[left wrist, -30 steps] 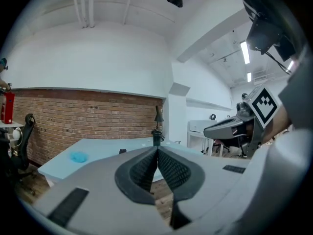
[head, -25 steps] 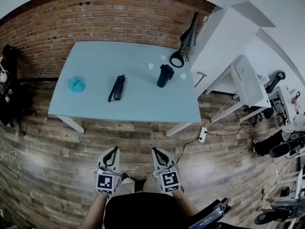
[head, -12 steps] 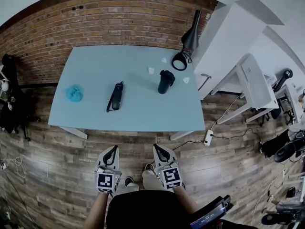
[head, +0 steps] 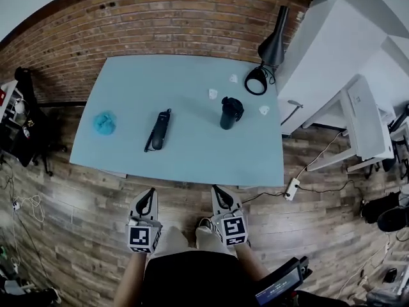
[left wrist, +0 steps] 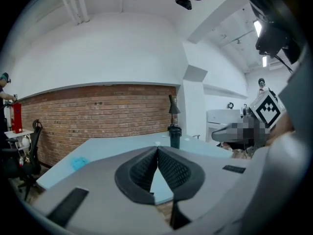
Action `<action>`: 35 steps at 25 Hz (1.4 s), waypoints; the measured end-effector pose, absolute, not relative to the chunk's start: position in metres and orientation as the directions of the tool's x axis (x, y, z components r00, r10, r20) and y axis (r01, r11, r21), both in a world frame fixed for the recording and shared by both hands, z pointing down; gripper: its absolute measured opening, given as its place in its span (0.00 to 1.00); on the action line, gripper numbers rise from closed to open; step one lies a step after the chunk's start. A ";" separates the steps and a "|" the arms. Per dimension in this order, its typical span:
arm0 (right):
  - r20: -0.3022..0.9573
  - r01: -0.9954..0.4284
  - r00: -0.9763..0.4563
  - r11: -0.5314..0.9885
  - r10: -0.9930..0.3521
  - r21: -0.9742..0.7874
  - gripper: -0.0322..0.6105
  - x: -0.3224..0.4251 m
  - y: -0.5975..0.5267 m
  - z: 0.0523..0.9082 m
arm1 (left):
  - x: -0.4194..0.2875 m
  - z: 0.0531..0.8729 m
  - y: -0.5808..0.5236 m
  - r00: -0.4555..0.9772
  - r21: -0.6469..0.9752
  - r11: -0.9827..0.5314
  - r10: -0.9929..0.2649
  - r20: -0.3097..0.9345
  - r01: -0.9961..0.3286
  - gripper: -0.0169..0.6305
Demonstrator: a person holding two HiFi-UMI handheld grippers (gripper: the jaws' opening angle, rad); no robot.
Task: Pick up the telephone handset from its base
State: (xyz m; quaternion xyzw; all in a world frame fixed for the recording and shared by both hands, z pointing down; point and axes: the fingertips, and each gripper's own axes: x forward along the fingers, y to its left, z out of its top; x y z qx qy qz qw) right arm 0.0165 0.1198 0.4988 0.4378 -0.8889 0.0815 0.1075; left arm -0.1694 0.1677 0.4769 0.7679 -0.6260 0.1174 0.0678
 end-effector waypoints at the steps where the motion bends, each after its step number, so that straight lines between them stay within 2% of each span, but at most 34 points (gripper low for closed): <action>1: 0.272 -0.794 -0.595 0.605 -0.756 -0.056 0.06 0.017 0.117 0.504 | -0.170 0.478 0.164 0.181 -0.046 -0.200 -0.946 0.269 -0.979 0.07; 9: 0.324 -0.799 -0.579 0.600 -0.748 -0.041 0.06 0.004 0.080 0.519 | -0.194 0.499 0.123 0.178 -0.008 -0.188 -0.941 0.288 -0.982 0.07; 20: 0.353 -0.813 -0.537 0.582 -0.766 0.024 0.06 -0.049 0.020 0.496 | -0.225 0.506 0.042 0.331 0.102 -0.315 -0.903 0.273 -0.944 0.07; 24: 0.362 -0.814 -0.529 0.580 -0.767 0.038 0.06 -0.061 0.008 0.497 | -0.241 0.510 0.022 0.331 0.108 -0.313 -0.901 0.279 -0.944 0.07; 29: 0.354 -0.801 -0.549 0.598 -0.757 0.036 0.06 -0.068 -0.011 0.494 | -0.251 0.520 0.002 0.306 0.112 -0.285 -0.899 0.314 -0.952 0.07; 35: 0.342 -0.778 -0.590 0.628 -0.731 -0.001 0.06 -0.061 -0.056 0.505 | -0.249 0.543 -0.033 0.270 0.112 -0.246 -0.868 0.416 -0.963 0.09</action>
